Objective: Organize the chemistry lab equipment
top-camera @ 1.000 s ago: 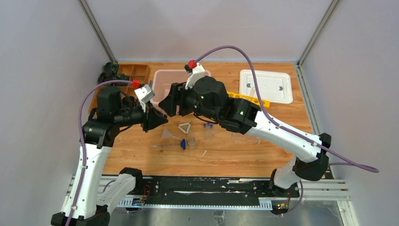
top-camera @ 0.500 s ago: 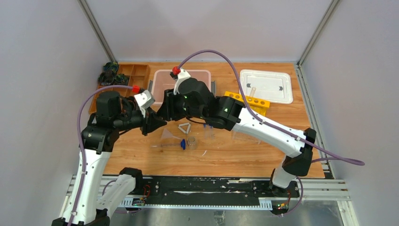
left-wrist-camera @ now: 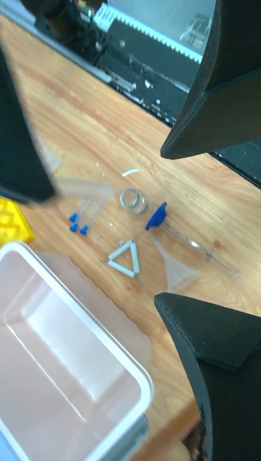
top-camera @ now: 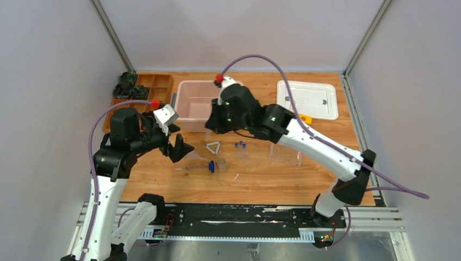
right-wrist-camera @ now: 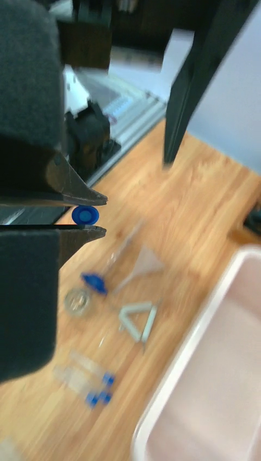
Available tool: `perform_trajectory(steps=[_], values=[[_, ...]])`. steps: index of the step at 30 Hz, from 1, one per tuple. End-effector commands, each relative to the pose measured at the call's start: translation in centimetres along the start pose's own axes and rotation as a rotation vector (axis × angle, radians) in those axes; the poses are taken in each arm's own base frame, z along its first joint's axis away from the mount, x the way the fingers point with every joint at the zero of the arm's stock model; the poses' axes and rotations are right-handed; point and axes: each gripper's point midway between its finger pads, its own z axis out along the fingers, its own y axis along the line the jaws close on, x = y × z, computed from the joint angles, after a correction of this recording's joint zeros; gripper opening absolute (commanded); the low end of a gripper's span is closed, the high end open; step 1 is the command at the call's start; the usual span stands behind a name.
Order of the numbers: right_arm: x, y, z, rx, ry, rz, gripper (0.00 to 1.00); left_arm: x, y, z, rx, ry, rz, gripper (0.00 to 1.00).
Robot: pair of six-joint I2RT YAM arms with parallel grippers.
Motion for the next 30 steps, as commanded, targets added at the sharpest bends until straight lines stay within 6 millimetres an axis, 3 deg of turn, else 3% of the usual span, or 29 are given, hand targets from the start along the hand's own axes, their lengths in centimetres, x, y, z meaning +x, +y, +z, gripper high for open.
perform_trajectory(steps=[1,3,6,11,21,30], values=[[-0.3,-9.7,-6.7,0.268,-0.033,-0.035,0.0,0.3,2.5,-1.3,-0.176,0.048,0.02,1.0],[0.5,-14.3,-8.6,0.39,-0.061,-0.034,0.0,1.1,3.1,-1.5,-0.213,0.081,0.011,1.0],[1.9,-19.5,-10.8,0.522,-0.105,-0.046,0.0,2.2,3.2,-1.2,-0.208,0.112,-0.008,1.0],[3.7,-24.9,-12.0,0.645,-0.183,-0.044,0.0,2.4,2.9,-0.9,-0.182,0.115,-0.008,1.0],[9.9,-31.3,-9.1,0.769,-0.168,-0.031,0.0,2.9,2.8,-0.9,-0.179,0.124,-0.001,1.0],[10.6,-33.3,-7.3,0.788,-0.242,-0.034,0.0,3.1,3.0,-0.7,-0.179,0.137,-0.018,1.0]])
